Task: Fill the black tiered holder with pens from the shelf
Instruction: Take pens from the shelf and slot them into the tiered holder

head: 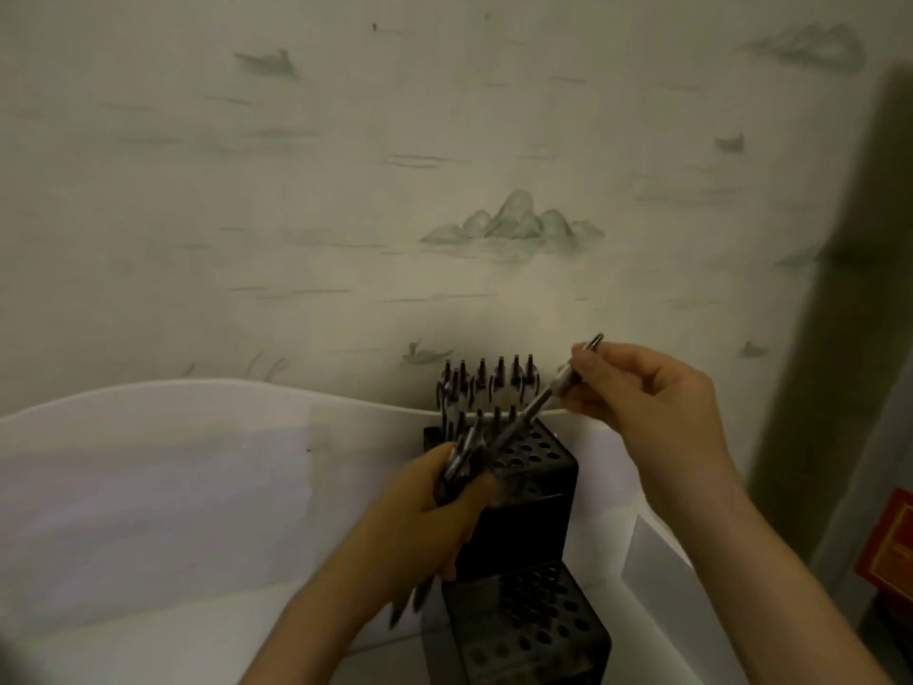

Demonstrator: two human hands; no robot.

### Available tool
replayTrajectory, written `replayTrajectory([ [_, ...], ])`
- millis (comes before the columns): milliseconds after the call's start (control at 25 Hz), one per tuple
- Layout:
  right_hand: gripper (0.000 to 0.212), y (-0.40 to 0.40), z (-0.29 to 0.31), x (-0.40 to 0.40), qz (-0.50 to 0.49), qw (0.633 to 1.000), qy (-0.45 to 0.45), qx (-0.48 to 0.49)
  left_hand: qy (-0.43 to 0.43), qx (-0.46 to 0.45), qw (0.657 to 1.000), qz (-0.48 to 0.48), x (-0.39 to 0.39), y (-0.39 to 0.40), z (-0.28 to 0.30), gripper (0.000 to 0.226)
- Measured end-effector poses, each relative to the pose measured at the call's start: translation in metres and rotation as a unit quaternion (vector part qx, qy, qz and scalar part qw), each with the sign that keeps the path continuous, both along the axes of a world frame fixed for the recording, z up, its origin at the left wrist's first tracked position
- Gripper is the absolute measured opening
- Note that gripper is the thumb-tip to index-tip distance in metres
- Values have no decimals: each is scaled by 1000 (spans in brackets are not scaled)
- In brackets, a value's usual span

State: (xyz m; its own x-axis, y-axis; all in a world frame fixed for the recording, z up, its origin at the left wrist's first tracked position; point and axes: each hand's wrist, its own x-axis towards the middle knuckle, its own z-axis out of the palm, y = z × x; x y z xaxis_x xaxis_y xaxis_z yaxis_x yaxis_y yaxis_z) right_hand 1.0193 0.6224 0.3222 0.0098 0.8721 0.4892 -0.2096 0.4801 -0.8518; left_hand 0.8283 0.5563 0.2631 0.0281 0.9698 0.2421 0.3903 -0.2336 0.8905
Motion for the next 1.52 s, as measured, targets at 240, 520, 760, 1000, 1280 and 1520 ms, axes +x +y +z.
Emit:
replayTrajectory([
  [240,9,35,3,-33,-130,955,-165,211,-11,9,997,80,-19,2,2,13],
  [520,13,59,-14,-58,-141,933,-232,237,-21,19,994,107,-34,2,6,19],
  [760,14,58,-31,-66,-84,935,-282,199,-14,18,996,87,-34,8,6,15],
  [1000,29,50,-37,-63,-82,944,-277,160,-1,23,998,61,-35,12,5,15],
  [1280,19,24,-48,-59,141,951,-239,133,-23,33,999,-18,-30,13,5,10],
  [1520,30,22,-48,-53,215,967,-136,-6,-40,13,998,-49,-26,16,7,18],
])
